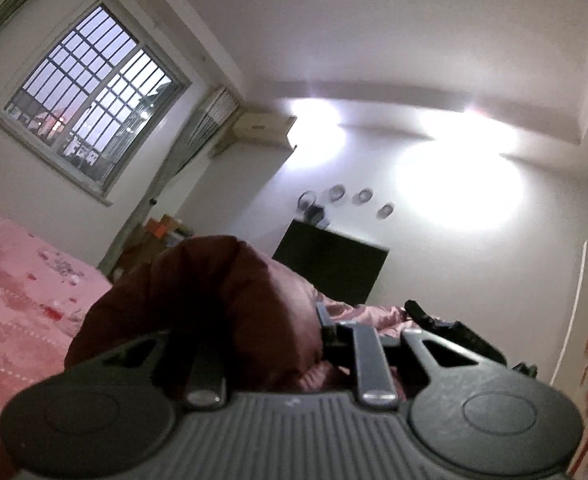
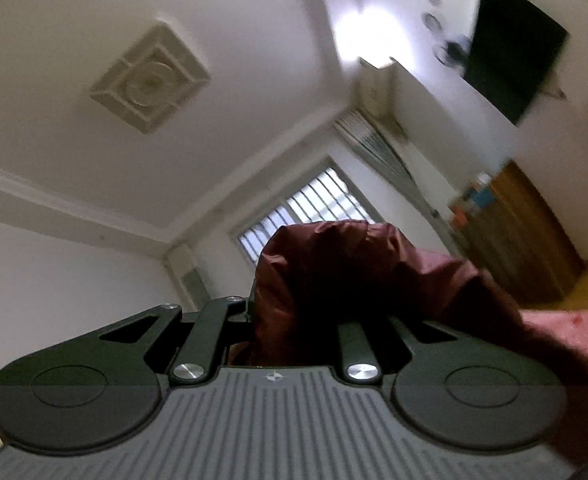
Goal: Fold large clothes
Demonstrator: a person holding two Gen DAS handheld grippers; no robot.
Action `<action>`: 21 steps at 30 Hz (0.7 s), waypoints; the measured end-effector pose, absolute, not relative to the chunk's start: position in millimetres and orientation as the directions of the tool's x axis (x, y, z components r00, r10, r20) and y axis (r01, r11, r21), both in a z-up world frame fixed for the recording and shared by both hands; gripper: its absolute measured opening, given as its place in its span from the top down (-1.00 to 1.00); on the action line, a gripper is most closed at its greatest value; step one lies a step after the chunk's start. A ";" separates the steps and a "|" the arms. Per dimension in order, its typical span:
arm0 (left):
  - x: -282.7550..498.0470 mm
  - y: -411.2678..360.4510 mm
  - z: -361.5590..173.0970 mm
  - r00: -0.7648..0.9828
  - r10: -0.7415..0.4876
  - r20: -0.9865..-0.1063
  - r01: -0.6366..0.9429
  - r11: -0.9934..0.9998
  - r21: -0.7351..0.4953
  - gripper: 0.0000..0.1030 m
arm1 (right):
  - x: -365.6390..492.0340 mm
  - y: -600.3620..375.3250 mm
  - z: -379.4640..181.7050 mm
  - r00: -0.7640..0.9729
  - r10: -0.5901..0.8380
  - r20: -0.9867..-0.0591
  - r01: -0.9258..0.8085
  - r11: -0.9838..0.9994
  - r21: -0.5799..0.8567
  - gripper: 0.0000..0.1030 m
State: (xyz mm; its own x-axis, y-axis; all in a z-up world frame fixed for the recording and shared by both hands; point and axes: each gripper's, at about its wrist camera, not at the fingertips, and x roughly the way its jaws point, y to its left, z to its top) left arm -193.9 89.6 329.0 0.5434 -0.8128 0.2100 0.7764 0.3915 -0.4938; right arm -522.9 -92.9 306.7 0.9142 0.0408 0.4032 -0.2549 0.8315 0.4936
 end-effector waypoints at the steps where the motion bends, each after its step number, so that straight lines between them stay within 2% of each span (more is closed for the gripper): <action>1: -197.9 91.3 333.6 0.541 -0.811 0.221 0.779 0.384 -0.496 0.61 | -520.3 -91.0 316.3 0.908 0.048 0.416 -0.263 0.839 0.477 0.68; 7: -222.9 106.5 355.3 0.535 -0.804 0.258 0.789 0.367 -0.493 0.59 | -513.5 -79.9 351.8 0.875 0.077 0.478 -0.296 0.866 0.404 0.68; 11: -215.7 105.5 354.7 0.565 -0.791 0.235 0.761 0.389 -0.519 0.59 | -477.5 -91.4 355.6 0.881 0.086 0.466 -0.290 0.876 0.386 0.68; 16: -170.6 99.6 329.2 0.644 -0.756 0.115 0.657 0.470 -0.589 0.58 | -392.6 -108.1 353.5 0.934 0.079 0.347 -0.225 0.887 0.403 0.68; 21: -98.8 89.5 279.0 0.716 -0.695 -0.065 0.500 0.575 -0.648 0.57 | -271.8 -128.7 325.3 0.983 0.092 0.159 -0.153 0.891 0.427 0.68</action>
